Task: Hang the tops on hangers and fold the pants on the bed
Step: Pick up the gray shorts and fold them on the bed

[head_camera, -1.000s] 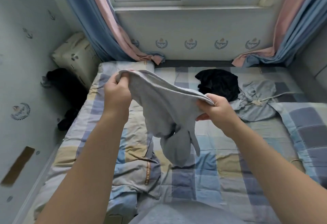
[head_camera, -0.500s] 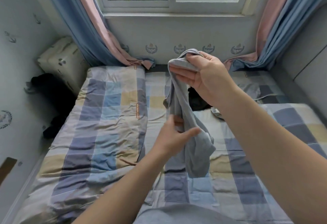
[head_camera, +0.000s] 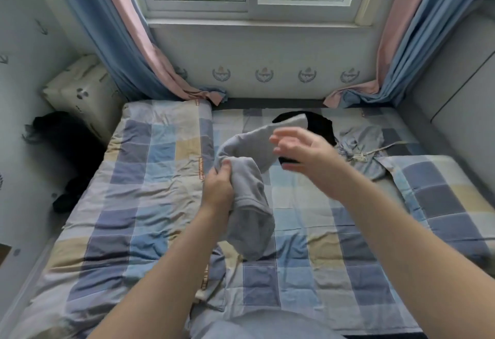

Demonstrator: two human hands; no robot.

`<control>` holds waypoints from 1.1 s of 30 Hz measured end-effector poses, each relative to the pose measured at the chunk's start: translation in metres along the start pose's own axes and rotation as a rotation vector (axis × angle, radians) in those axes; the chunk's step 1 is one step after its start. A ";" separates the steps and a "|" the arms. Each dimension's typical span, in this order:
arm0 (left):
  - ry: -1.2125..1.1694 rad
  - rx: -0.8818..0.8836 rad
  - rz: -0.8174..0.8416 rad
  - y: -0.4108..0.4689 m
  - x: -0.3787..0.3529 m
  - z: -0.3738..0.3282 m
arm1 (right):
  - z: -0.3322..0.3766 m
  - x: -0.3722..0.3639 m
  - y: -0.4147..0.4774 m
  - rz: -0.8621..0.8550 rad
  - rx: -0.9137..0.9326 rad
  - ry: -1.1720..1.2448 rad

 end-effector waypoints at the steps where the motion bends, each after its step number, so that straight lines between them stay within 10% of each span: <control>1: -0.063 0.032 -0.004 0.001 0.004 -0.004 | -0.016 -0.009 -0.008 0.066 -0.019 -0.062; 6: -0.275 0.208 0.000 -0.007 0.010 -0.015 | -0.101 -0.073 -0.047 0.329 -0.124 -0.256; 14: -0.234 0.172 0.093 -0.015 0.004 -0.037 | -0.104 -0.065 -0.022 0.005 -0.142 -0.131; 23: 0.263 -0.284 0.069 -0.038 0.024 -0.022 | -0.032 -0.032 0.002 -0.232 -0.199 0.364; 33: 0.183 -0.102 0.244 -0.040 -0.001 0.009 | 0.002 -0.014 0.008 -0.341 -0.195 0.768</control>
Point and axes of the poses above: each hand's wrist, its own y-axis towards the middle knuckle, its own x-axis out of the back of the hand, z = x × y, the point moved 7 cm from there along y, towards the middle knuckle, and after that the axes turned 3 degrees about x, right-handed, at the moved point
